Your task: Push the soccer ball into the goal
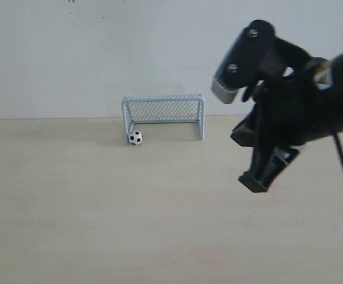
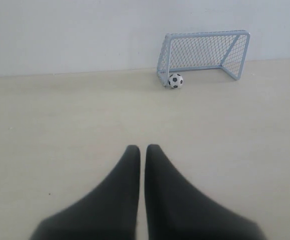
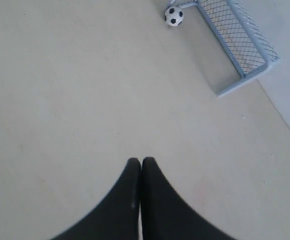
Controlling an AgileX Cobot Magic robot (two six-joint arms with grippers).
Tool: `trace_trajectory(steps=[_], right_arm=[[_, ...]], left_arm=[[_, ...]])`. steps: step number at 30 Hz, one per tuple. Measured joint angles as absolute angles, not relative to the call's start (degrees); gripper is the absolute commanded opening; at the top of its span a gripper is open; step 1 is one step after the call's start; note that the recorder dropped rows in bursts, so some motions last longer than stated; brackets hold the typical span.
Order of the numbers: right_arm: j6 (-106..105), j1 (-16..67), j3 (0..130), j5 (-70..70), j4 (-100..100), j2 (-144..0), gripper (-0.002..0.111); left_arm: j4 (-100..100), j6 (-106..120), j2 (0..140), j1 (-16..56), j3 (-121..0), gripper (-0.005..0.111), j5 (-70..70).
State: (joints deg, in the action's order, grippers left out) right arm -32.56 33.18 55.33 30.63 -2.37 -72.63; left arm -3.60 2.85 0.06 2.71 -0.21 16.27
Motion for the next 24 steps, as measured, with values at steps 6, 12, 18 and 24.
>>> trace_trajectory(steps=[6,12,18,24], right_arm=[[-23.58,33.18,45.83,26.82,-2.37,-54.83,0.0],[-17.23,33.18,43.92,27.05,-2.28,-42.98,0.0],[-13.62,33.18,43.92,27.16,-2.28,-35.39,0.0],[-13.24,33.18,43.92,27.29,-2.28,-30.89,0.0]], left_arm=[[-3.6,2.85,0.06,2.71,-0.21,0.004,16.27],[-3.6,2.85,0.06,2.71,-0.21,0.004,16.27],[-3.6,2.85,0.06,2.71,-0.21,0.004,16.27],[-3.6,2.85,0.06,2.71,-0.21,0.004,16.27]])
